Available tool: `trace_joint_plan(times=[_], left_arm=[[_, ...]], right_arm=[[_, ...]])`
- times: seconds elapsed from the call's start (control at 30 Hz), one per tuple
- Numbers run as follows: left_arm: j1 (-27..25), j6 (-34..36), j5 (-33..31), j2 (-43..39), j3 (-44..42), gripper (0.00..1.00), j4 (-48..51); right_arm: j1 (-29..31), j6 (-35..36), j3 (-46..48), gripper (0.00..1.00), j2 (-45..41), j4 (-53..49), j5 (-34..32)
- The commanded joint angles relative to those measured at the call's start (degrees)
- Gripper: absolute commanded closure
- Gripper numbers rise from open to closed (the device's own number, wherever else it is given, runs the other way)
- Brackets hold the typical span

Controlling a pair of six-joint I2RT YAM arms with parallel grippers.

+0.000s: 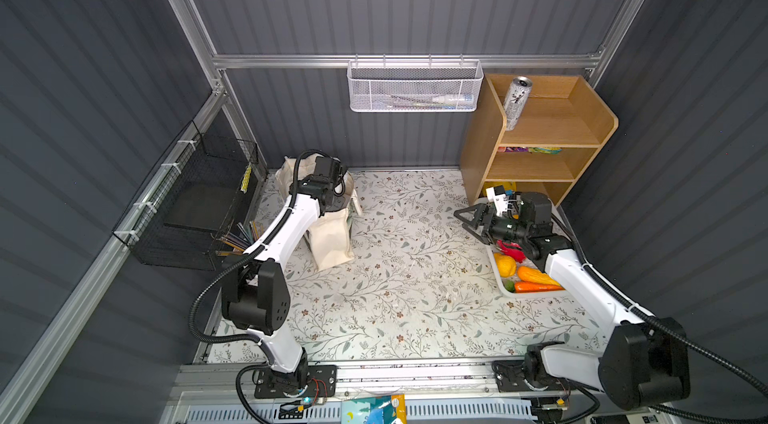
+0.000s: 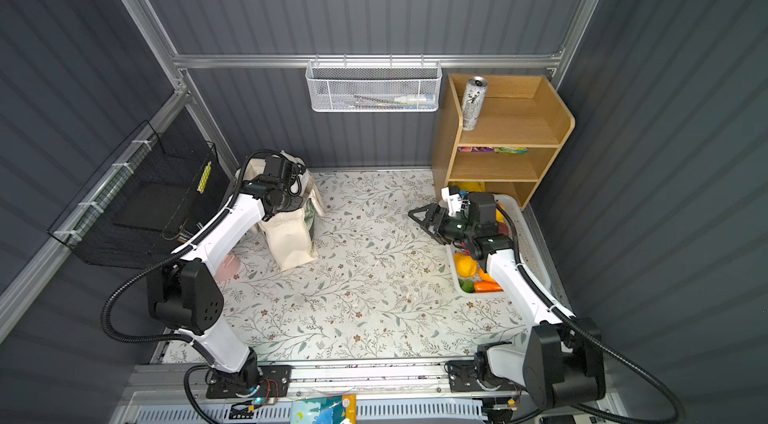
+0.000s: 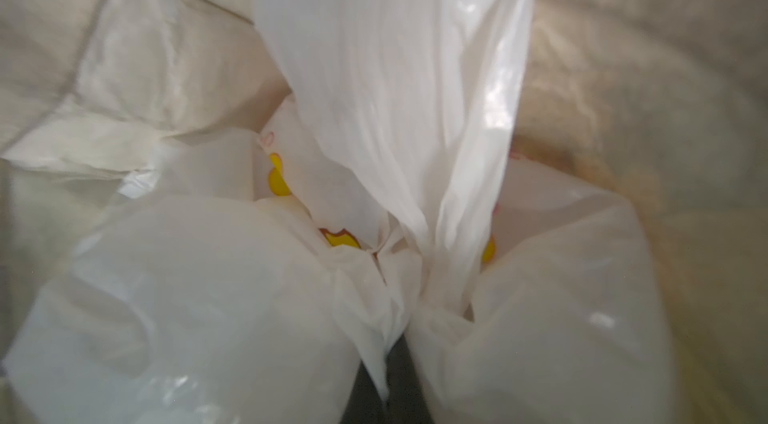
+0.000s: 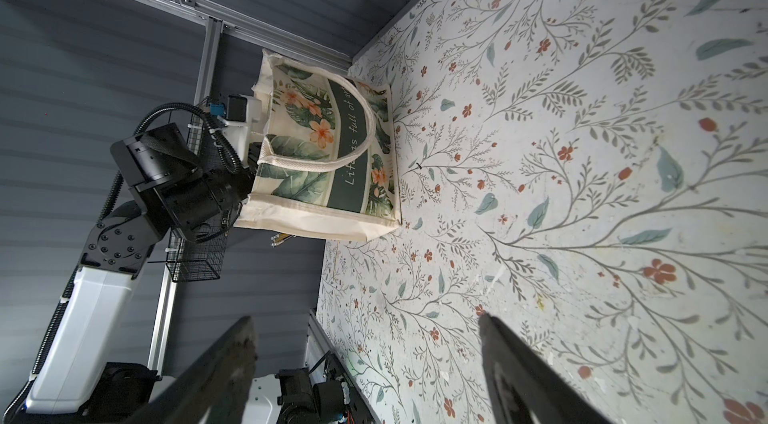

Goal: Place the mixed food into the grocery bags and tie them
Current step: 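Carry the white bag over the canvas tote and lower it inside with the left gripper, then release the bag and pull the left gripper back toward the robot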

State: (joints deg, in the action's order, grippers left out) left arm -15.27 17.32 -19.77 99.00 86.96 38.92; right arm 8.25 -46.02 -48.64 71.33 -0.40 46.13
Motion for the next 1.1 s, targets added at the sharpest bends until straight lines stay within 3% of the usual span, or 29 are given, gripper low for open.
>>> trace_joint_plan(times=[0.0, 0.07, 0.2, 0.27, 0.37, 0.5, 0.67, 0.8, 0.97, 1.07], left_arm=[[0.3, -2.5, 2.4, 0.5, 0.3, 1.0, 0.9], [0.3, -3.1, 4.0, -0.6, 2.7, 0.79, 1.1], [0.3, -4.8, 6.6, -2.8, 10.4, 0.18, 3.9], [0.3, -5.6, 7.9, -4.1, 14.0, 0.01, 5.2], [0.2, -7.1, 9.8, -6.7, 17.5, 0.0, 5.9], [0.2, -10.3, 14.4, -12.6, 15.7, 0.0, 3.2], [0.2, -13.9, 17.5, -22.5, 4.2, 0.0, -5.6], [0.2, -17.6, 18.8, -33.7, -13.4, 0.0, -17.9], [0.2, -18.7, 16.5, -43.3, -29.3, 0.0, -25.5], [0.2, -19.7, 10.9, -47.6, -38.4, 0.0, -30.4]], right_arm=[[0.2, 1.0, -0.4, 0.15, -1.5, -1.4, -0.3], [0.2, 1.6, -1.3, 0.14, -1.5, -2.7, -0.3], [0.0, 3.5, -4.1, 0.12, -1.4, -5.7, -0.6], [-0.1, 4.1, -5.5, 0.11, -1.3, -7.1, -0.6], [-0.3, 5.4, -7.5, 0.02, -1.5, -9.7, -1.8], [-1.1, 8.6, -10.2, 0.01, -3.2, -14.5, -6.4], [-4.0, 10.2, -11.7, 0.01, -5.1, -16.4, -9.1], [-6.4, 13.5, -12.8, 0.01, -6.1, -19.3, -13.6], [-6.8, 19.0, -11.1, 0.01, -8.1, -21.6, -35.3], [-6.8, 23.5, -5.8, 0.01, -9.5, -17.1, -47.1]])
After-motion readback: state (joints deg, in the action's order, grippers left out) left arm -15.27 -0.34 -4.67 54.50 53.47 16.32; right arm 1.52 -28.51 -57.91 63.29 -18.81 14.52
